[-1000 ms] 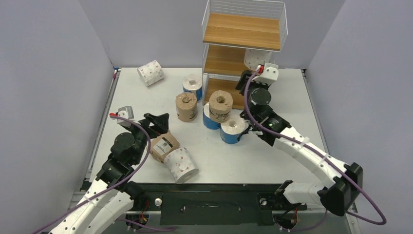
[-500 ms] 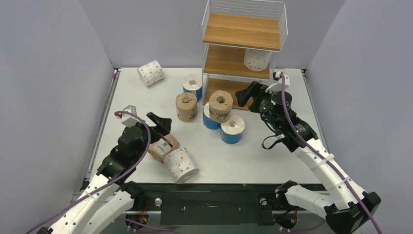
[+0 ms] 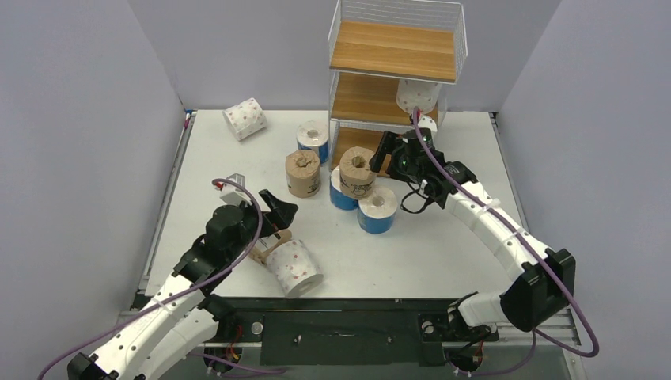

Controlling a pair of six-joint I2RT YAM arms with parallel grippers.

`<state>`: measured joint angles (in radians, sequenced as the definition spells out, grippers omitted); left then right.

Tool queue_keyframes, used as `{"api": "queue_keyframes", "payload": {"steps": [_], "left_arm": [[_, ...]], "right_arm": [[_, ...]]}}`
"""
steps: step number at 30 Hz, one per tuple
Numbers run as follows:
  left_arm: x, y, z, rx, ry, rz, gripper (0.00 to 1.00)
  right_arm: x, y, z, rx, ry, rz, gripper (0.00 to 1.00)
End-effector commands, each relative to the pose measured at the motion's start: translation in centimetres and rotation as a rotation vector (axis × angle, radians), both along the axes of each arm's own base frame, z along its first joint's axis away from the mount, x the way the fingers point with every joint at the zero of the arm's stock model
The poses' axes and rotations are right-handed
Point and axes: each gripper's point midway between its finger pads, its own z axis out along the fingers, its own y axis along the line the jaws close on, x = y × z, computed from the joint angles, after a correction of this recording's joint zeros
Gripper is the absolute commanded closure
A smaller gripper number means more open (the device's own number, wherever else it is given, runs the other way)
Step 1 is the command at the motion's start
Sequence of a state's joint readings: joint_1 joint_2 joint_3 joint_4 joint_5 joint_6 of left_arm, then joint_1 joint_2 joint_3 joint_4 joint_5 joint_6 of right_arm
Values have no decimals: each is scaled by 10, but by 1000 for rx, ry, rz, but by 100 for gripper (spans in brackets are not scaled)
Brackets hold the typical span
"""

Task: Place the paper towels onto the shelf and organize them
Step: Pick up the paper towel from the center of the board.

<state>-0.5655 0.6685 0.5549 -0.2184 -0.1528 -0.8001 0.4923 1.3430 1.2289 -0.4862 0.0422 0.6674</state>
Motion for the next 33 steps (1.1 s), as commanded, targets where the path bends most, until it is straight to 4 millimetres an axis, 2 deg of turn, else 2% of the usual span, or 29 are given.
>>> {"api": "queue_keyframes", "payload": {"steps": [1, 10, 15, 19, 27, 29, 33], "left_arm": [[6, -8, 22, -24, -77, -33, 4], [5, -9, 9, -39, -46, -34, 4], [5, -12, 4, -42, -36, -41, 4], [6, -14, 6, -41, -36, -51, 4], [8, -15, 6, -39, -33, -48, 4], [9, -15, 5, -40, -29, -47, 4], [10, -17, 3, -41, -18, -48, 4]], "right_arm": [[16, 6, 12, -1, -19, -28, 20], [24, 21, -3, 12, 21, 8, 28], [23, 24, -7, 20, 33, 22, 27], [21, 24, 0, 42, 13, 19, 22], [12, 24, 20, 49, -27, 27, 21], [11, 25, 20, 34, -23, 37, 22], [11, 24, 6, -9, 19, 41, 24]]}}
